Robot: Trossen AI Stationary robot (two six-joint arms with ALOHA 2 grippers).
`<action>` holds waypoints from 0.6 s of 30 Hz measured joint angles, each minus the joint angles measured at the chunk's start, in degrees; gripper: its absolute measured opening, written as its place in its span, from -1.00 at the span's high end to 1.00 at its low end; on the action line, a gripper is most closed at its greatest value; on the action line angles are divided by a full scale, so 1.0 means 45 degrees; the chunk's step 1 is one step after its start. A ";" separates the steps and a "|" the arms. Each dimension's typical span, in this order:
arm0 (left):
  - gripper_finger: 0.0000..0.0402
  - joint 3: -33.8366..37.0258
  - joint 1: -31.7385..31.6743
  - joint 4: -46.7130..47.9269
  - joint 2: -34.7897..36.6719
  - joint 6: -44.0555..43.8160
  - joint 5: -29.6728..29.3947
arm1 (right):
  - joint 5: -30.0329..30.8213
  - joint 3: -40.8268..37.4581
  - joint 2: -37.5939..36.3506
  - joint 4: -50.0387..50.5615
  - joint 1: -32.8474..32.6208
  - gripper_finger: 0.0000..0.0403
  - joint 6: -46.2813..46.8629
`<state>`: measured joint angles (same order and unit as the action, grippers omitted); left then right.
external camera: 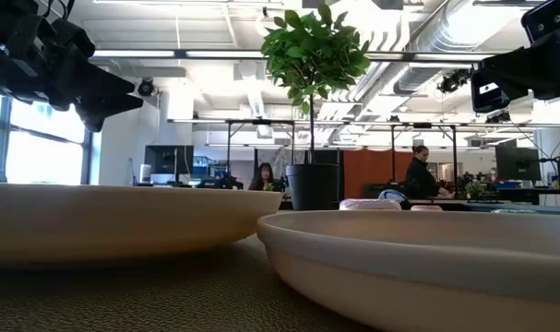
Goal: Pick & Place donuts
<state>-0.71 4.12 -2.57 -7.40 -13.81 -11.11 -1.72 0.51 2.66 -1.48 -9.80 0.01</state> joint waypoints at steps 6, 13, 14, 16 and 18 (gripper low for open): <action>0.13 0.0000 0.0000 0.0000 0.0000 0.0002 0.0000 | 0.0000 -0.0002 0.0000 0.0000 0.0001 0.94 -0.0003; 0.13 0.0000 0.0000 -0.0070 0.0000 0.0002 0.0007 | 0.0000 -0.0005 0.0000 0.0000 0.0003 0.94 -0.0004; 0.13 0.0000 0.0003 -0.0053 0.0000 0.0002 0.0010 | 0.0000 -0.0001 0.0000 0.0000 0.0001 0.94 -0.0002; 0.13 0.0000 0.0005 -0.0055 -0.0005 -0.0046 0.0015 | 0.0000 -0.0003 0.0000 0.0000 0.0000 0.94 0.0000; 0.13 0.0000 0.0005 -0.0051 -0.0005 -0.0032 -0.0005 | 0.0000 -0.0005 0.0000 0.0000 0.0004 0.94 0.0000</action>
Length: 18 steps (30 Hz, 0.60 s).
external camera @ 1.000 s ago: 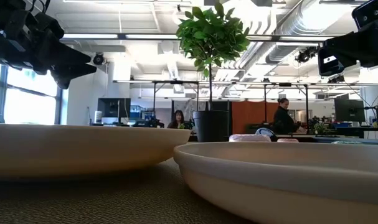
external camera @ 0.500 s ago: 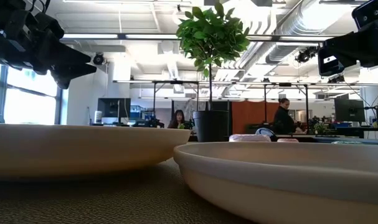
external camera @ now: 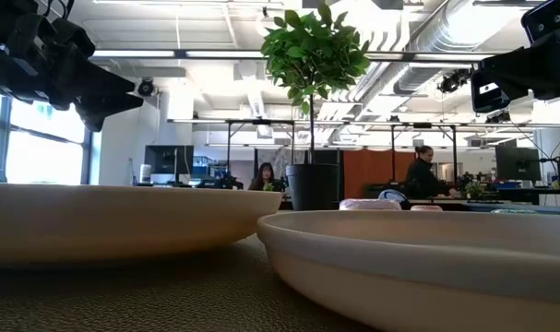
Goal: Pick & Place donuts
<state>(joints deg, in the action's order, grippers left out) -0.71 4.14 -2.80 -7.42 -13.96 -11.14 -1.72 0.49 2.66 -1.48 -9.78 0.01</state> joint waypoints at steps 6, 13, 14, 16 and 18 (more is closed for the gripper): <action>0.13 0.0000 0.0000 -0.0120 0.0000 -0.0010 -0.0761 | 0.0000 0.0002 0.0000 0.0000 -0.0004 0.94 -0.0001; 0.13 -0.0394 -0.0004 -0.0193 0.0000 0.0111 -0.1052 | 0.0000 0.0003 0.0000 0.0000 -0.0003 0.94 -0.0003; 0.13 -0.0515 0.0000 -0.0448 0.0000 0.0089 -0.0921 | 0.0000 0.0000 0.0000 0.0000 -0.0001 0.94 0.0000; 0.13 -0.0767 -0.0005 -0.0842 0.0005 0.0030 -0.0583 | 0.0000 0.0004 0.0000 0.0000 -0.0005 0.94 -0.0004; 0.13 -0.1054 0.0000 -0.0721 0.0005 0.0084 -0.0281 | 0.0000 0.0005 0.0000 0.0000 0.0000 0.94 -0.0005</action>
<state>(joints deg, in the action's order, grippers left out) -5.45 4.14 -6.04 -7.40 -13.58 -12.40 -1.72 0.51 2.66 -1.48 -9.78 -0.01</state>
